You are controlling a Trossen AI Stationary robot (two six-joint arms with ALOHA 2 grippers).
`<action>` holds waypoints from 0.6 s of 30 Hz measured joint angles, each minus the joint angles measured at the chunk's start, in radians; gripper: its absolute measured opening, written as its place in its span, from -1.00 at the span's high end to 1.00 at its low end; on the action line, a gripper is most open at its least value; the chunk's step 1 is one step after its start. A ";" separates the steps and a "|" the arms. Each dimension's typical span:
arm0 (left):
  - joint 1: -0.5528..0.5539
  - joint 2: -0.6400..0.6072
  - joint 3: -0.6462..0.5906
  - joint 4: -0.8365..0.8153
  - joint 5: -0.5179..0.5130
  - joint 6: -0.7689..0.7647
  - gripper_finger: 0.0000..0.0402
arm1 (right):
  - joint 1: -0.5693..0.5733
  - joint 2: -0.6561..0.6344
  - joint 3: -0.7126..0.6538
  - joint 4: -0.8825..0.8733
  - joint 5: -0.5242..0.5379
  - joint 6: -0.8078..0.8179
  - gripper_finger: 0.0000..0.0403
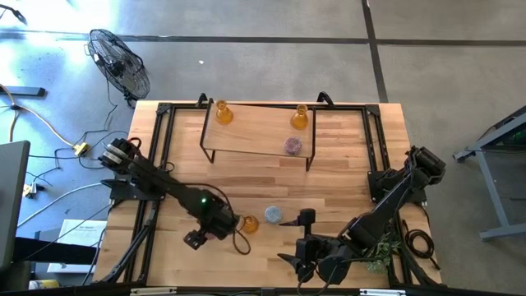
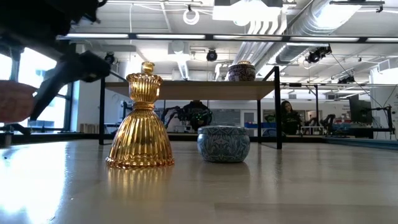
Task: Pick & Place candle stick holders
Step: Put the pink scented candle on the shelf aligned with the other scented candle
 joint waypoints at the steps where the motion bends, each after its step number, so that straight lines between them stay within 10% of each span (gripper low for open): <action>1: 0.010 0.000 0.016 -0.029 -0.008 0.003 -0.53 | 0.000 0.000 0.000 0.000 0.000 0.000 -0.97; 18: 0.253 -0.001 0.345 -0.436 0.032 0.191 -0.53 | 0.000 0.000 0.000 0.000 -0.001 -0.033 -0.97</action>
